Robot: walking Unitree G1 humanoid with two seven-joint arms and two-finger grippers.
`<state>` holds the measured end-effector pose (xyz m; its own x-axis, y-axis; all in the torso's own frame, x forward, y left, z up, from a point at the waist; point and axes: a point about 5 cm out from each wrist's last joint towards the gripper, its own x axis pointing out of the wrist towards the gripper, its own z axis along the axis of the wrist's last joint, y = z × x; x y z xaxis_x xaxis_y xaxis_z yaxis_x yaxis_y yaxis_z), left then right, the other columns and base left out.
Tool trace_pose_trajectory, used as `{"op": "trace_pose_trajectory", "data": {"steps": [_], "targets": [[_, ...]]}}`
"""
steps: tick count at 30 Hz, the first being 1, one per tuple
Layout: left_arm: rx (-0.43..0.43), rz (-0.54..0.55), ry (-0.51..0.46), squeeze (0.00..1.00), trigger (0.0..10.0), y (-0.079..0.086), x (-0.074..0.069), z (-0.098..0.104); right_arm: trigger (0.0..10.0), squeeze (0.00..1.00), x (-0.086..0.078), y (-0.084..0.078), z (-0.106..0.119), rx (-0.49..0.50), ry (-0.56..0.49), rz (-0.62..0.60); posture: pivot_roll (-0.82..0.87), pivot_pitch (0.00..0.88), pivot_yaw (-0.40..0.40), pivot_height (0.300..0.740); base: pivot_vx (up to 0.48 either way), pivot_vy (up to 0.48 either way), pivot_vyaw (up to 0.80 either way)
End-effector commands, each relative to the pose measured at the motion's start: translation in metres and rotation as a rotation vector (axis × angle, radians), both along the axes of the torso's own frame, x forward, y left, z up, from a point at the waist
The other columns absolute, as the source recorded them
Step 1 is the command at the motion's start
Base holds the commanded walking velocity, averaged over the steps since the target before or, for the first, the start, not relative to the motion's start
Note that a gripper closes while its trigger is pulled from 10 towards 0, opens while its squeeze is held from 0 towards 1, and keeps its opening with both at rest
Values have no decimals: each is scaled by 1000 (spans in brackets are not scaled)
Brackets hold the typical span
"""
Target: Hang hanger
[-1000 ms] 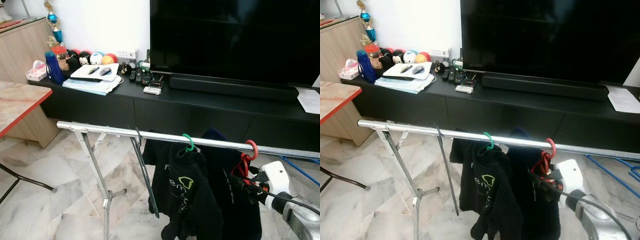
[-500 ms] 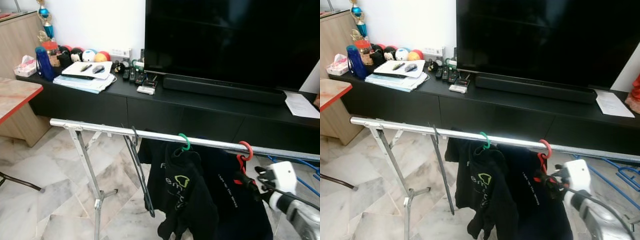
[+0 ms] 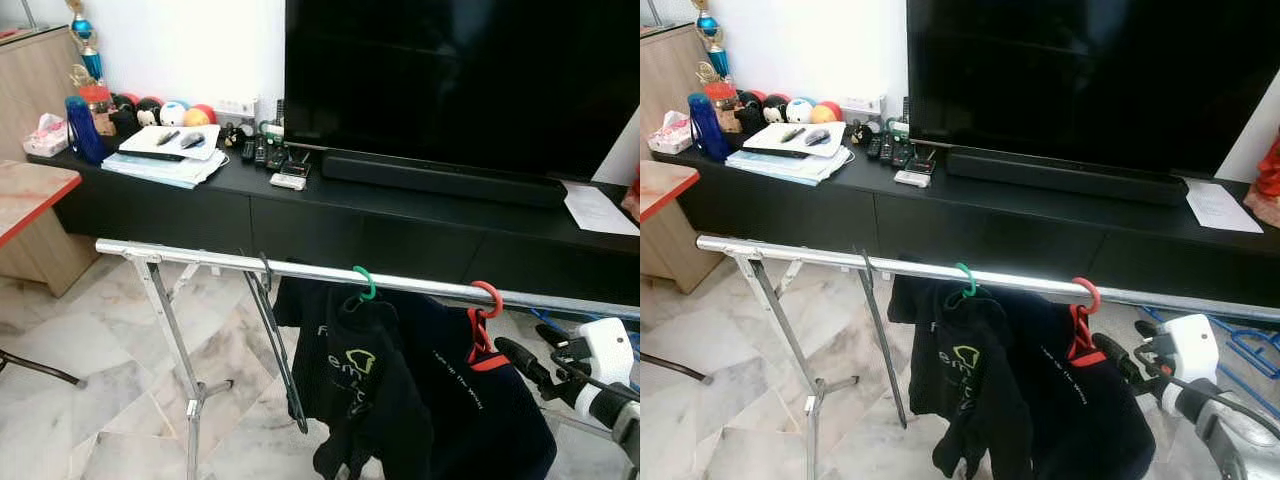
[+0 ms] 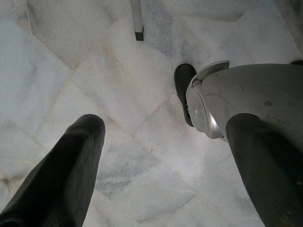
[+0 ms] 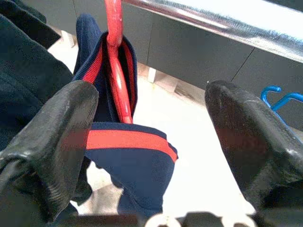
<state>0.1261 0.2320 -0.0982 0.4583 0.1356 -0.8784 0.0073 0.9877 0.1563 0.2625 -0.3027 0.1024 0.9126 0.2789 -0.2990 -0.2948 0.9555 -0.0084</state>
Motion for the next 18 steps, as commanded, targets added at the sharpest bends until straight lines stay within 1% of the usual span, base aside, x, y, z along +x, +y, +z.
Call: {"op": "trace_pose_trajectory", "data": {"steps": [1,3,5,8,13,15,18], "targets": [[-38,-24,23,0,10000,-17,-3,-5,10000,0,1,-2,-3,-34,23,16,-72,22,-83,740,0,0,0],[-42,-27,17,0,10000,-21,-1,-5,10000,0,4,-1,-8,-52,45,30,-69,23,-84,740,0,0,0],[-43,-27,14,0,10000,-21,-1,-5,10000,0,5,0,-11,-60,55,33,-68,23,-84,740,0,0,0],[-39,-23,11,0,10000,-16,-1,-4,10000,0,9,4,-14,-74,69,50,-62,25,-85,740,0,0,0],[-36,-20,9,0,10000,-13,-3,-4,10000,0,14,9,-20,-89,81,59,-56,28,-86,740,0,0,0],[-28,-13,10,0,10000,-6,-5,-3,10000,0,19,10,-20,-90,68,47,-53,30,-86,740,0,0,0],[-23,-8,13,0,10000,0,-7,-2,10000,0,22,11,-20,-86,56,35,-51,31,-86,740,0,0,0]]}}
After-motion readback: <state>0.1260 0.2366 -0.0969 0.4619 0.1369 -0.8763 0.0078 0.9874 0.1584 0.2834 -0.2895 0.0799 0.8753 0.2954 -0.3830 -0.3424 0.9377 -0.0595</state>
